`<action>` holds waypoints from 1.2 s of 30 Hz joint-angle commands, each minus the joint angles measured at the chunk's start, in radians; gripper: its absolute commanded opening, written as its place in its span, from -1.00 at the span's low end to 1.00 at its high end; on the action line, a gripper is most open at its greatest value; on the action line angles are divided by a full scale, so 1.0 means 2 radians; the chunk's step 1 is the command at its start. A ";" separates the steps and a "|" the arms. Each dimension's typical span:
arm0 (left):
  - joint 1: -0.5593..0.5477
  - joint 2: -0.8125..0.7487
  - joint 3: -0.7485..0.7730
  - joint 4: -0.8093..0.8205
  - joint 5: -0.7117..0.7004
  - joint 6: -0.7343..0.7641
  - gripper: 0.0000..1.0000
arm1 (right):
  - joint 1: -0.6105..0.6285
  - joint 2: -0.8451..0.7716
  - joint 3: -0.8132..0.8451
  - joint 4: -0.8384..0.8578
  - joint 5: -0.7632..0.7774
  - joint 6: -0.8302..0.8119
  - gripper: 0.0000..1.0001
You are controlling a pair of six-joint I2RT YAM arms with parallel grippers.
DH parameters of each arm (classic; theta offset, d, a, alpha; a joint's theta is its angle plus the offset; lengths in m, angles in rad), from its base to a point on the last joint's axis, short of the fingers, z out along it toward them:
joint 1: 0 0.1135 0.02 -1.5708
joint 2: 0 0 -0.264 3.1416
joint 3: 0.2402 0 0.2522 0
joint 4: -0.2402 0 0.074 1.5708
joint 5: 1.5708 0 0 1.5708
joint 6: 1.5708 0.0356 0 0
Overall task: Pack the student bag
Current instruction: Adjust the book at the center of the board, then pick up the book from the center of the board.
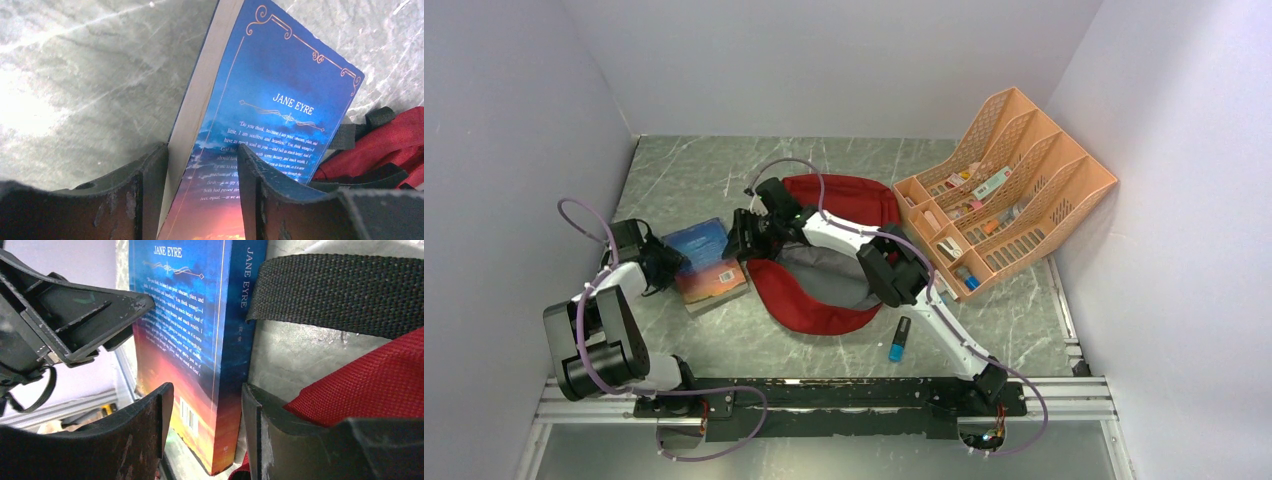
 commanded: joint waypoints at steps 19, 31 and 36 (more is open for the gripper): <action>-0.015 0.072 -0.056 -0.031 0.083 0.018 -0.90 | 0.034 -0.014 -0.006 -0.067 0.204 0.006 0.18; -0.012 0.052 -0.079 0.022 0.146 0.008 -0.90 | -0.019 -0.053 -0.073 -0.081 0.200 -0.044 0.25; -0.010 0.041 -0.080 0.020 0.142 0.004 -0.90 | -0.025 -0.030 -0.041 -0.100 0.152 -0.045 0.26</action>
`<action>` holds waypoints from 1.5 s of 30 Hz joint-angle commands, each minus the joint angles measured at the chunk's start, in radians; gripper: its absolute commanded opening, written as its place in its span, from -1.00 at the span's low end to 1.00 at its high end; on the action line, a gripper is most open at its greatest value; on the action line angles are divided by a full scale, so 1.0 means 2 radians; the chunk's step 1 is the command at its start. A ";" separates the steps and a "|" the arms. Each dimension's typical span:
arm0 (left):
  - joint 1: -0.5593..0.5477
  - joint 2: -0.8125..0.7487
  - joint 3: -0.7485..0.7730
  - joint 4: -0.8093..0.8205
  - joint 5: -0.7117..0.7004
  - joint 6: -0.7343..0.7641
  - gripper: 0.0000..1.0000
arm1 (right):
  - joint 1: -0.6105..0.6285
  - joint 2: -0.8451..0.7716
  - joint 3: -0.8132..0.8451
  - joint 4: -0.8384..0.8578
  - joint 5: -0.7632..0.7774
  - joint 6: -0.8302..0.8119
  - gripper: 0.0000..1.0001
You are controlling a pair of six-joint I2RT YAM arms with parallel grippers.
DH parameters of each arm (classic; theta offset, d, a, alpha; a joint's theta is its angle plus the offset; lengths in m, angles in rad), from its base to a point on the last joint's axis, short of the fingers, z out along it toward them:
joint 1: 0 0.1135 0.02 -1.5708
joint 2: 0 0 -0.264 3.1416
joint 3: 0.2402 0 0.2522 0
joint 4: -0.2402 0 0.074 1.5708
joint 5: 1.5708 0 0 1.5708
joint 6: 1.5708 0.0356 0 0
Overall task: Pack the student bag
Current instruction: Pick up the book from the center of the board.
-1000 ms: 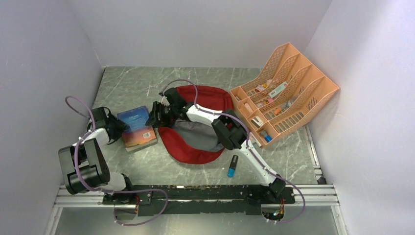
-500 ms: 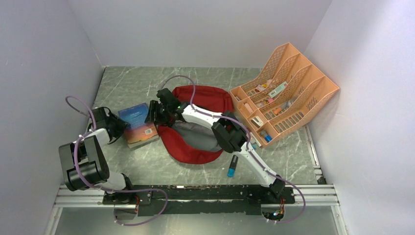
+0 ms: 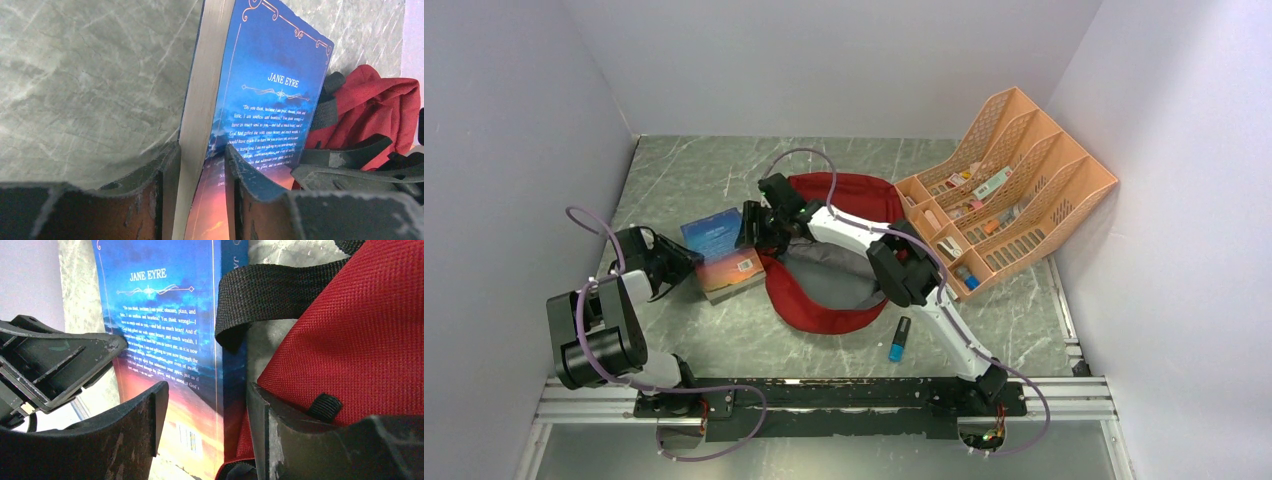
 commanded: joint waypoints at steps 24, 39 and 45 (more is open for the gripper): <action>-0.016 0.030 -0.054 -0.117 0.020 0.014 -0.90 | 0.003 0.037 -0.026 0.317 -0.242 0.235 0.12; -0.016 -0.004 0.006 -0.188 0.032 0.035 -0.74 | 0.003 -0.027 -0.067 0.249 -0.165 0.098 -0.81; -0.015 -0.118 0.097 -0.313 -0.037 0.055 0.33 | -0.008 -0.090 -0.086 0.285 -0.143 0.063 -1.00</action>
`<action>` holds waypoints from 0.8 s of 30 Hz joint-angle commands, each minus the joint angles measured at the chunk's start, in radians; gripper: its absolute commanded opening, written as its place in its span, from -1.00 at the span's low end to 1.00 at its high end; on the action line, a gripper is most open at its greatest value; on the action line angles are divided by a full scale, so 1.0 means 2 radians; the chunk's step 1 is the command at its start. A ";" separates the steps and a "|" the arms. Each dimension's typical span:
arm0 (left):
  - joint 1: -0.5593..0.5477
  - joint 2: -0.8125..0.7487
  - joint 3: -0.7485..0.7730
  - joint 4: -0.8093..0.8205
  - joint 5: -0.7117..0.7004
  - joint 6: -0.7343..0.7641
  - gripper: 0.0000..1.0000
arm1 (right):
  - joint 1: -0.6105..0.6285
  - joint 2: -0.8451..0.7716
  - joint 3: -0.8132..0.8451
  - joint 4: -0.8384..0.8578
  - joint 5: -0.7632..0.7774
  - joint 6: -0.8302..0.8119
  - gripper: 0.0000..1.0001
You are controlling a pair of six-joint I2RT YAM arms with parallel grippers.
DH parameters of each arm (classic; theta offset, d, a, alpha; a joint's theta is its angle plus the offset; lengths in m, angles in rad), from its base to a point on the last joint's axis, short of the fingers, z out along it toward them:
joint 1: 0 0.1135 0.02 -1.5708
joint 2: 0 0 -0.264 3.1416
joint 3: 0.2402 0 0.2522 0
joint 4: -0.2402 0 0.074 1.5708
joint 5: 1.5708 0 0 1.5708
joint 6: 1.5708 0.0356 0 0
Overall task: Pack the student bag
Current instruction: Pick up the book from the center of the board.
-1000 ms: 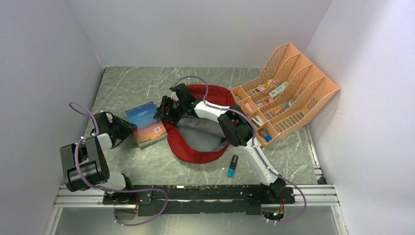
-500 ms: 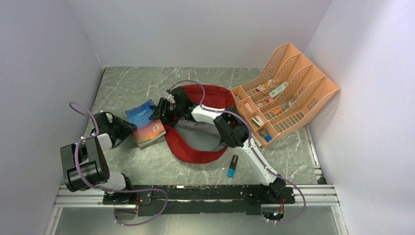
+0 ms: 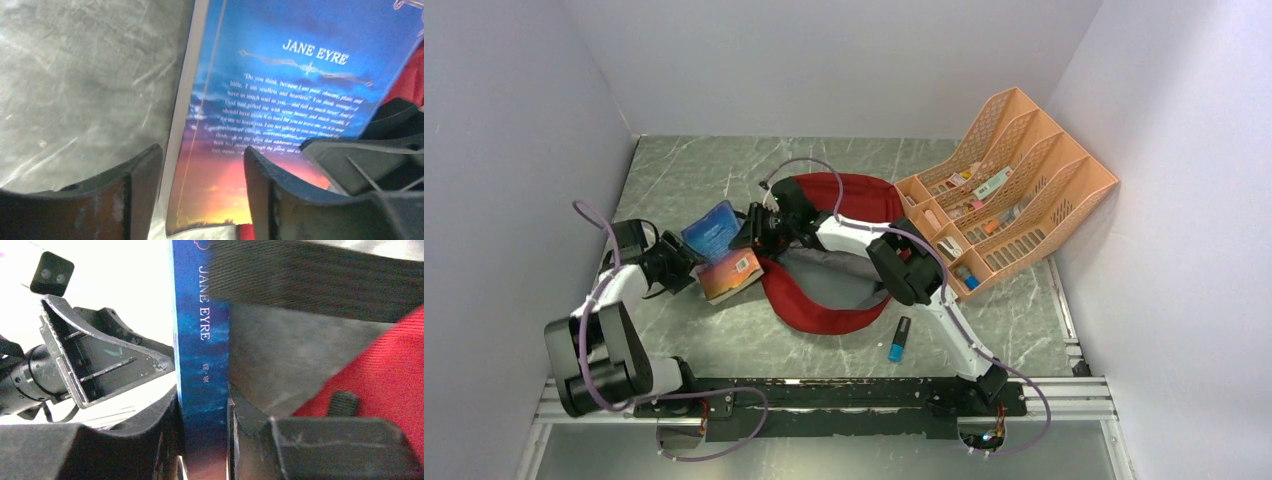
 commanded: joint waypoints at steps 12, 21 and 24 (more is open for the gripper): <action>-0.032 -0.159 0.179 -0.153 0.008 0.093 0.71 | -0.038 -0.279 -0.123 0.069 0.055 -0.164 -1.00; -0.123 -0.150 0.246 -0.051 0.133 0.164 0.68 | -0.116 -0.447 -0.228 -0.054 -0.016 -0.335 -1.00; -0.177 -0.138 0.280 -0.034 0.139 0.202 0.70 | -0.129 -0.494 -0.236 -0.129 -0.019 -0.406 -1.00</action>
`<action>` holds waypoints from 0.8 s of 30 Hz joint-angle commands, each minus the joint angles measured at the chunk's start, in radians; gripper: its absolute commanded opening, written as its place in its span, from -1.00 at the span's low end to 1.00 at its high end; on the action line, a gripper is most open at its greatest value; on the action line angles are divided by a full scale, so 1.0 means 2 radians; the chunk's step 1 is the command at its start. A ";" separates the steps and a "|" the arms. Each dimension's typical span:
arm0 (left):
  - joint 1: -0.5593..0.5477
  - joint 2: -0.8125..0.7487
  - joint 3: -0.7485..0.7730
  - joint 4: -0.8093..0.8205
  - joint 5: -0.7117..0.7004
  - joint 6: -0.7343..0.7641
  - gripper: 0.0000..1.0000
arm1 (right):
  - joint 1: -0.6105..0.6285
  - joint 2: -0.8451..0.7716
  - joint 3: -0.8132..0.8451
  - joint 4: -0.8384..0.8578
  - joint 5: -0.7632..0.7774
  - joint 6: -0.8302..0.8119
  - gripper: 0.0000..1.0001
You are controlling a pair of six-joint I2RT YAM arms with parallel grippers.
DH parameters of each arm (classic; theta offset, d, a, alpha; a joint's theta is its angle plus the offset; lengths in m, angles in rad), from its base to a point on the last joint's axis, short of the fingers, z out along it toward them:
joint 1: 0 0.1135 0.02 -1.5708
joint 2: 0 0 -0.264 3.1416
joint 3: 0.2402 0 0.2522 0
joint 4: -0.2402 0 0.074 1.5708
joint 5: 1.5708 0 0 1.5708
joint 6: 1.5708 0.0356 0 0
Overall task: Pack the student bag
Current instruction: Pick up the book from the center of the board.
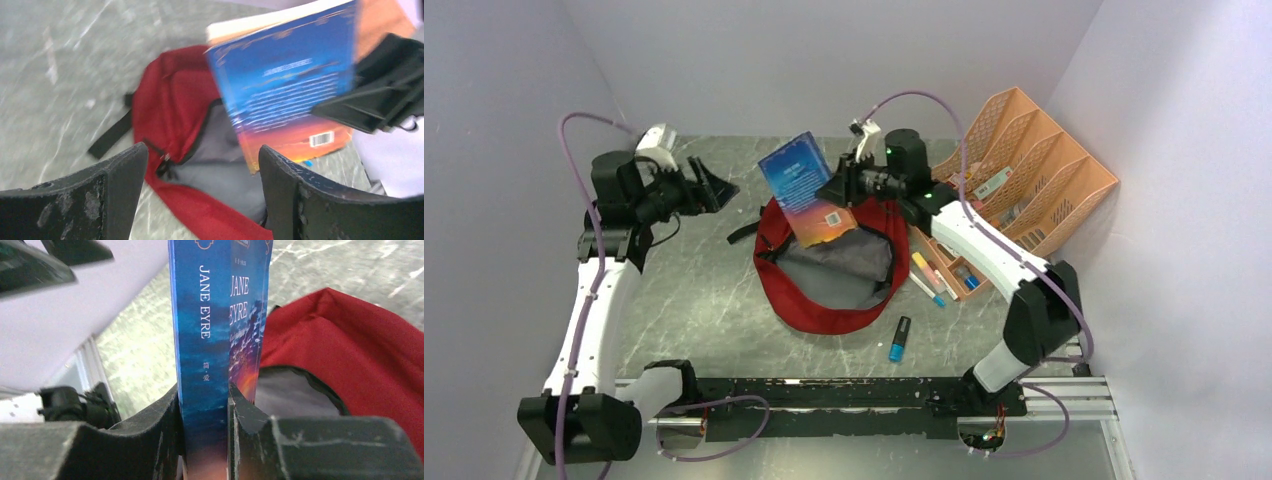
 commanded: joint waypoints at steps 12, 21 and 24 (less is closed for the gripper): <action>-0.220 -0.012 0.066 0.100 0.139 0.310 0.77 | -0.005 -0.184 -0.033 -0.221 -0.156 -0.266 -1.00; -0.283 -0.020 0.077 0.003 0.227 0.395 0.79 | 0.001 -0.242 -0.050 -0.250 -0.199 -0.328 -1.00; -0.287 -0.024 0.064 0.005 0.257 0.381 0.79 | 0.002 -0.255 -0.055 -0.243 -0.206 -0.334 -1.00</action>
